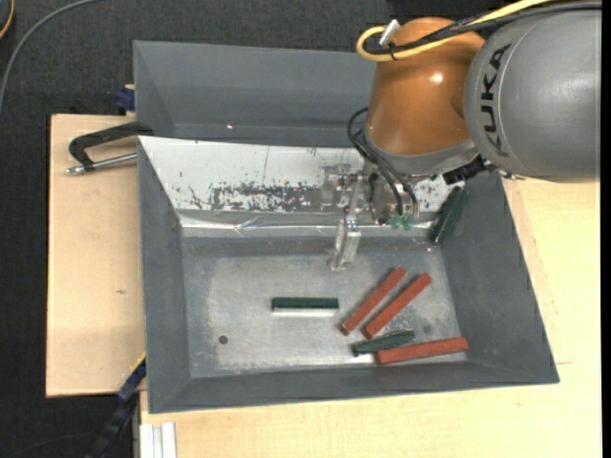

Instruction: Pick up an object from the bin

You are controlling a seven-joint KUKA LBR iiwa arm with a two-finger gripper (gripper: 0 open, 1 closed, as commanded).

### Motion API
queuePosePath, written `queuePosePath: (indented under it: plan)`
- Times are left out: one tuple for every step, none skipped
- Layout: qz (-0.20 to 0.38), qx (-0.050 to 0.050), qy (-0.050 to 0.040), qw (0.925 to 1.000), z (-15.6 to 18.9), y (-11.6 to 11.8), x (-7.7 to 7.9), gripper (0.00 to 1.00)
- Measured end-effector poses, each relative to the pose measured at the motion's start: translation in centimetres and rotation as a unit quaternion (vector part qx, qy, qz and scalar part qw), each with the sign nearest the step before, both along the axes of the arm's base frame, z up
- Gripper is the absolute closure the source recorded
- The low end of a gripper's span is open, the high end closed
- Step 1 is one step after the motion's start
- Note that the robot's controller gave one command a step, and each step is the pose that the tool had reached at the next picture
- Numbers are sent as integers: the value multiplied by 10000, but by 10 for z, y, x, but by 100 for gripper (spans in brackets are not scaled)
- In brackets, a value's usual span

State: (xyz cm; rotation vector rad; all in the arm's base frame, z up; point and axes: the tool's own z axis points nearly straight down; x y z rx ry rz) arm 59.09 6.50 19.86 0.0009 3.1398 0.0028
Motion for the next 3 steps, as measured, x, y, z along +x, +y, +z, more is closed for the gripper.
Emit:
queuePosePath:
  plan:
    - [296,-3,51,9995,-133,37,-36,0]
    - [278,-1,6,9996,-128,36,-33,100]
    - [1529,10,-70,9882,29,103,-15,100]
